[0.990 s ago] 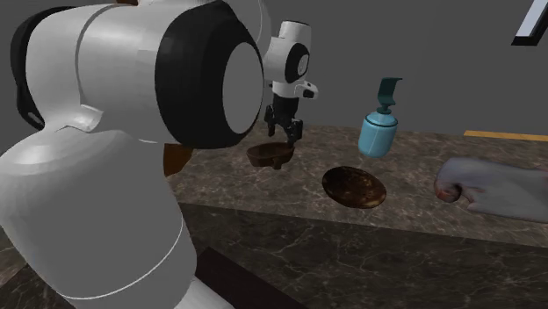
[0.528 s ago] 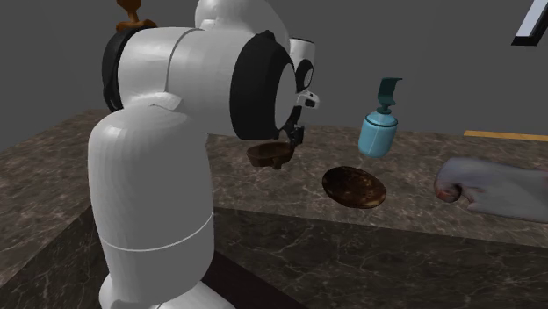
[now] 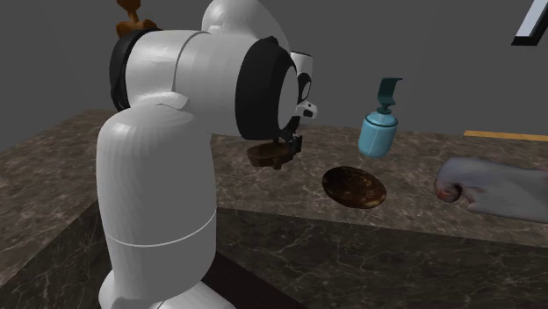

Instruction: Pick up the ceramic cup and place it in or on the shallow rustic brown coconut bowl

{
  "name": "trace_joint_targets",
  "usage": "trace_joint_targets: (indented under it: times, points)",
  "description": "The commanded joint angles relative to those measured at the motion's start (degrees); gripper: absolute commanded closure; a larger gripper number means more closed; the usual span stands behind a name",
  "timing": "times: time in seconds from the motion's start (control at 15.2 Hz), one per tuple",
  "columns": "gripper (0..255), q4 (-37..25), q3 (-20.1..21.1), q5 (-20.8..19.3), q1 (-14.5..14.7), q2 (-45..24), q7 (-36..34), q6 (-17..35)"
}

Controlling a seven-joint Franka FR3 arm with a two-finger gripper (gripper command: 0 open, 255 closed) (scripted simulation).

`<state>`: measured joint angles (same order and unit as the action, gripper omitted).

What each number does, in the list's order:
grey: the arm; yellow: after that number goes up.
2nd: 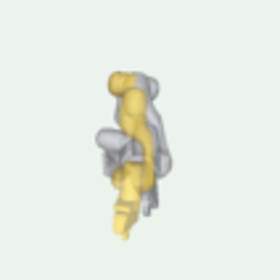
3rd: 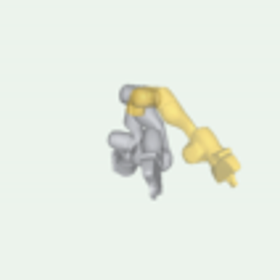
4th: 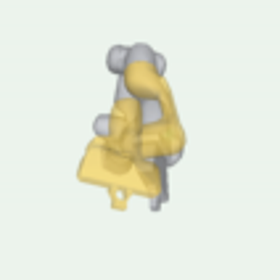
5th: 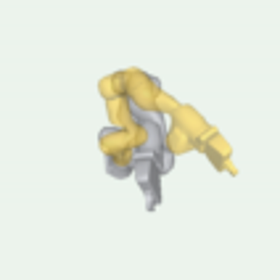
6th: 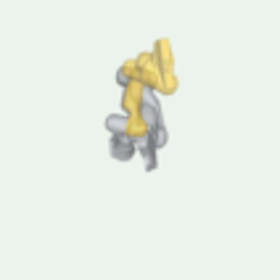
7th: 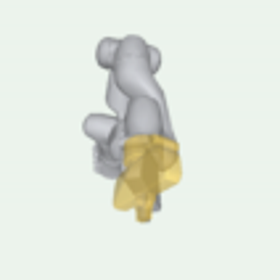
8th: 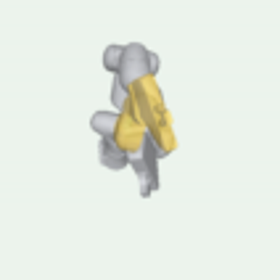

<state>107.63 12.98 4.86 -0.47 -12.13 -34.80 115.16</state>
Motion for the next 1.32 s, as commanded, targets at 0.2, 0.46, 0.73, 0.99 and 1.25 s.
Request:
trace_joint_targets:
  times: [0.2, 0.46, 0.73, 0.99, 1.25]
  points:
    - [0, 0.14, 0.00, 0.01, 0.00, 0.01, 0.01, 0.15]
    - [255, 0.13, 0.00, 0.01, 0.00, 0.01, 0.01, 0.14]
    - [255, 0.15, 0.00, 0.01, 0.00, 0.01, 0.02, 0.16]
    - [255, -0.28, 0.01, 0.05, -0.02, 0.30, -0.02, -0.55]
    - [255, -2.11, 0.04, 0.18, -0.09, 1.31, -0.18, -3.37]
